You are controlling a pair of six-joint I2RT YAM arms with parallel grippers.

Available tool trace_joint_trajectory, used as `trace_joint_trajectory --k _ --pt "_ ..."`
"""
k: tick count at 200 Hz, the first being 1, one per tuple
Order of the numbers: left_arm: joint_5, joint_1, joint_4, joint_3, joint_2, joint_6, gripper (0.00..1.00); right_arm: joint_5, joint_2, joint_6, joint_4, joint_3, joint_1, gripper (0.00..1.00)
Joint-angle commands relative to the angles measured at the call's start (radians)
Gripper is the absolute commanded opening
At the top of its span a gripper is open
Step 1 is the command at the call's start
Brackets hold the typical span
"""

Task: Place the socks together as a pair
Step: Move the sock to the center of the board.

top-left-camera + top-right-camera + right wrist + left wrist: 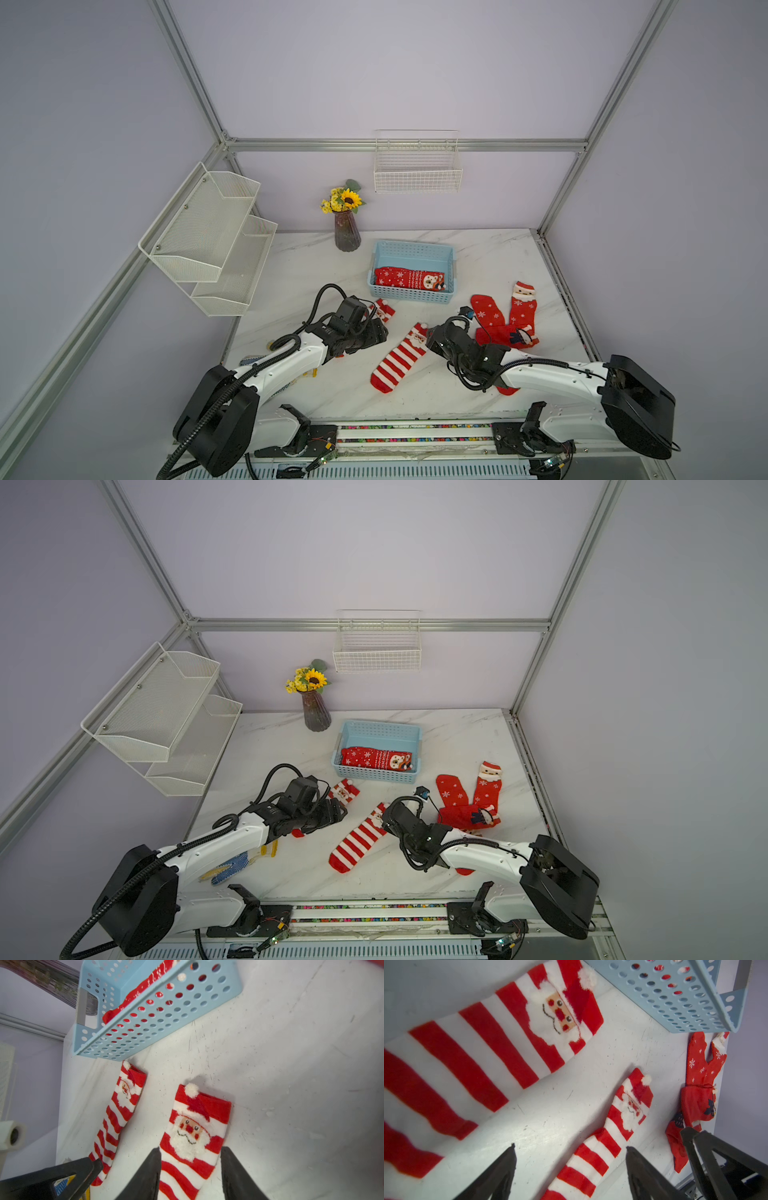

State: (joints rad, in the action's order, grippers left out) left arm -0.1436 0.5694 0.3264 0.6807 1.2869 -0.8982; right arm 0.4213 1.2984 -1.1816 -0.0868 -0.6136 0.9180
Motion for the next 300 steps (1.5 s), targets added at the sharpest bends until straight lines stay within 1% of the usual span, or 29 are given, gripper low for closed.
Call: trace_joint_trajectory --k 1,14,21,36,48,56,65,72,80,93,101,123,128,134,147,155,163,171,189,200,206,229,252,264,277,300 --pt "-0.025 0.037 -0.005 0.018 0.005 -0.04 0.75 -0.065 0.023 0.204 -0.021 -0.076 -0.049 0.5" --pt "-0.019 0.06 0.017 0.009 0.005 -0.061 0.7 -0.179 0.081 0.295 -0.032 -0.128 -0.107 0.48" --pt "-0.014 0.074 0.016 -0.001 0.0 -0.079 0.67 -0.237 0.119 0.328 -0.024 -0.144 -0.137 0.46" --pt "-0.004 0.107 0.017 -0.009 -0.004 -0.104 0.59 -0.302 0.178 0.37 -0.004 -0.168 -0.176 0.4" --pt "-0.015 0.135 0.016 -0.004 0.001 -0.107 0.55 -0.31 0.216 0.397 0.001 -0.188 -0.189 0.33" --pt "-0.02 0.151 0.016 -0.003 0.008 -0.111 0.53 -0.31 0.24 0.406 0.003 -0.196 -0.197 0.26" --pt "-0.01 0.169 0.017 -0.008 0.012 -0.137 0.47 -0.317 0.259 0.41 0.006 -0.201 -0.204 0.17" --pt "0.007 0.183 0.015 -0.014 0.017 -0.155 0.41 -0.311 0.267 0.408 0.013 -0.201 -0.208 0.13" --pt "0.029 0.199 0.009 -0.019 0.026 -0.172 0.35 -0.311 0.276 0.407 0.026 -0.196 -0.209 0.12" --pt "0.041 0.214 -0.005 -0.024 0.047 -0.185 0.3 -0.317 0.289 0.396 0.068 -0.177 -0.211 0.11" --pt "0.035 0.218 -0.013 -0.022 0.065 -0.186 0.26 -0.318 0.299 0.382 0.085 -0.168 -0.211 0.08" --pt "0.026 0.228 -0.023 -0.011 0.116 -0.177 0.22 -0.329 0.335 0.356 0.14 -0.148 -0.212 0.01" --pt "0.028 0.231 -0.024 -0.009 0.116 -0.172 0.21 -0.337 0.341 0.357 0.168 -0.14 -0.212 0.01" --pt "0.039 0.234 -0.023 -0.009 0.157 -0.17 0.19 -0.344 0.348 0.353 0.189 -0.132 -0.213 0.0" --pt "0.05 0.235 -0.026 -0.012 0.181 -0.16 0.18 -0.342 0.363 0.341 0.191 -0.132 -0.213 0.0" --pt "0.057 0.235 -0.026 -0.013 0.192 -0.149 0.17 -0.325 0.367 0.326 0.176 -0.13 -0.212 0.0" --pt "0.064 0.235 -0.026 -0.016 0.203 -0.147 0.14 -0.3 0.364 0.304 0.161 -0.123 -0.214 0.0" --pt "0.067 0.236 -0.033 -0.019 0.213 -0.139 0.12 -0.267 0.355 0.292 0.149 -0.111 -0.214 0.0" --pt "0.072 0.233 -0.021 -0.002 0.244 -0.084 0.12 -0.195 0.324 0.238 0.086 -0.086 -0.221 0.0" --pt "0.072 0.23 0.002 0.027 0.268 -0.03 0.05 -0.168 0.304 0.203 0.056 -0.066 -0.225 0.0" --pt "0.072 0.23 0.021 0.05 0.282 0.005 0.04 -0.157 0.294 0.182 0.042 -0.055 -0.226 0.0" --pt "0.109 0.211 0.098 0.13 0.327 0.132 0.04 -0.125 0.246 0.063 -0.025 0.001 -0.226 0.0" --pt "0.098 0.161 0.114 0.164 0.328 0.256 0.04 -0.087 0.17 -0.045 -0.04 0.08 -0.226 0.0" --pt "0.092 0.136 0.115 0.175 0.319 0.316 0.06 -0.097 0.132 -0.053 0.006 0.116 -0.226 0.0" --pt "0.097 0.115 0.117 0.187 0.305 0.367 0.07 -0.142 0.111 -0.031 0.087 0.137 -0.224 0.0" --pt "0.101 0.08 0.122 0.201 0.267 0.384 0.09 -0.192 0.103 0.005 0.169 0.14 -0.222 0.0"
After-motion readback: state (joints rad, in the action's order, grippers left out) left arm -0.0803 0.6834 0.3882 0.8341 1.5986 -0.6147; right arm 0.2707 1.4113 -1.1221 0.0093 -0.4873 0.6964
